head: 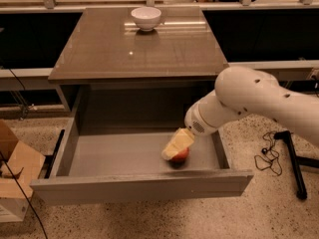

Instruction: Pick apple from top drawer and place on counter

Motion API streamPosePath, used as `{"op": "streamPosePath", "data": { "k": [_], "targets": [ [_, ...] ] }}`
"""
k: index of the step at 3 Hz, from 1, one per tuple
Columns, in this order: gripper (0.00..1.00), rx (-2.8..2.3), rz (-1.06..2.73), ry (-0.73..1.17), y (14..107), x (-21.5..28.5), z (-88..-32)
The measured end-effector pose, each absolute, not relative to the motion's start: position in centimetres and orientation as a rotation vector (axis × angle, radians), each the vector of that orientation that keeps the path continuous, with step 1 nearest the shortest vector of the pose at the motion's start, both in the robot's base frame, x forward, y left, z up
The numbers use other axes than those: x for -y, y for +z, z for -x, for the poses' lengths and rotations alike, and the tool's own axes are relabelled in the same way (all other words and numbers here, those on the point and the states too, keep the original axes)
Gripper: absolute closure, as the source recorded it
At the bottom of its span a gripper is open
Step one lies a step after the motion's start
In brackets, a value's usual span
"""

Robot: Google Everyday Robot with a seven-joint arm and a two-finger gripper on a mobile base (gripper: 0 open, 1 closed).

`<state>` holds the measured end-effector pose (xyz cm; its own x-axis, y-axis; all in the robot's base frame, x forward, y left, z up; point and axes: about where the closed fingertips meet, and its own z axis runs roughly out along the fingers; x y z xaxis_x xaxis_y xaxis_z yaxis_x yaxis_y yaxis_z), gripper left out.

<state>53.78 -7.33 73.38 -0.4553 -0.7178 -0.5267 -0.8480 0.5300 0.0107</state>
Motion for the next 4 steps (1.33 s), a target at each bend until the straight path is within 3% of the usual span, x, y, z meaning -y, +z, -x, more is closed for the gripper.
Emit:
{"op": "streamPosePath", "data": {
  "k": [2, 4],
  "targets": [
    [0.00, -2.377, 1.080, 0.577, 63.4, 6.3, -54.7],
    [0.41, -2.424, 1.015, 0.638, 61.8, 6.0, -54.7]
  ]
}}
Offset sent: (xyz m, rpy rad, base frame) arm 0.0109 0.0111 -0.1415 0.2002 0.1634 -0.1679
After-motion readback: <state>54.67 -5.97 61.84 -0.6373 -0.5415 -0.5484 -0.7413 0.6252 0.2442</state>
